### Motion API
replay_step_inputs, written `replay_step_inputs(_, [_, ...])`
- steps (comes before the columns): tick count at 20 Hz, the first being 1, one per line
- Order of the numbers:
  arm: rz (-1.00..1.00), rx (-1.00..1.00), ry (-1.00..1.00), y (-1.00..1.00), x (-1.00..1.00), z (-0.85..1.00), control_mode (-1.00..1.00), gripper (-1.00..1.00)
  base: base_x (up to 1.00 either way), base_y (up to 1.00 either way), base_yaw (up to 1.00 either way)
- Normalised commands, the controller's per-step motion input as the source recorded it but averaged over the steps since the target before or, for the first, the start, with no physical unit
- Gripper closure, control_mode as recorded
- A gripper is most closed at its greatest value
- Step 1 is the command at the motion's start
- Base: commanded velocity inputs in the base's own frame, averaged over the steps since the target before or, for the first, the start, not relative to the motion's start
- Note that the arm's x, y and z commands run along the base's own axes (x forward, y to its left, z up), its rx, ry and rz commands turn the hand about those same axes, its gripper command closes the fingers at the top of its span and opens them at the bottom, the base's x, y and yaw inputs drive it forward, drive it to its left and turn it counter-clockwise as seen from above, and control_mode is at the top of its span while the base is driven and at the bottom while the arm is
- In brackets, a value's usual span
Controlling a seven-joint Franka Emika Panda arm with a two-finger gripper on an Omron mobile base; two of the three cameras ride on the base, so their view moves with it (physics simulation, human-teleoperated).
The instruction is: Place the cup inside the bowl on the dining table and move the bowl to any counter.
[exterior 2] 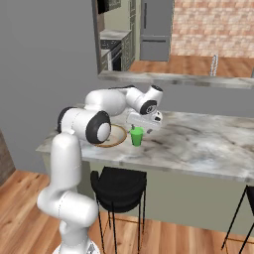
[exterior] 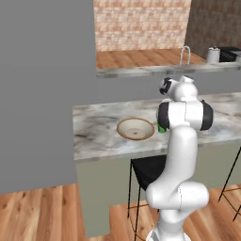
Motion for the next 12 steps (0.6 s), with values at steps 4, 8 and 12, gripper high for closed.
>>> replay_step_inputs(4, [0.02, 0.0, 0.0, -0.02, 0.0, -0.1, -1.0, -1.0, 0.0, 0.0, 0.0])
replay_step_inputs(8, [0.02, 0.0, 0.0, 0.0, 0.0, -0.13, -1.0, -1.0, 0.0, 0.0, 0.0])
replay_step_inputs(12, [0.03, 0.0, 0.0, 0.0, 0.0, -0.08, -1.0, -1.0, 0.0, 0.0, 0.0])
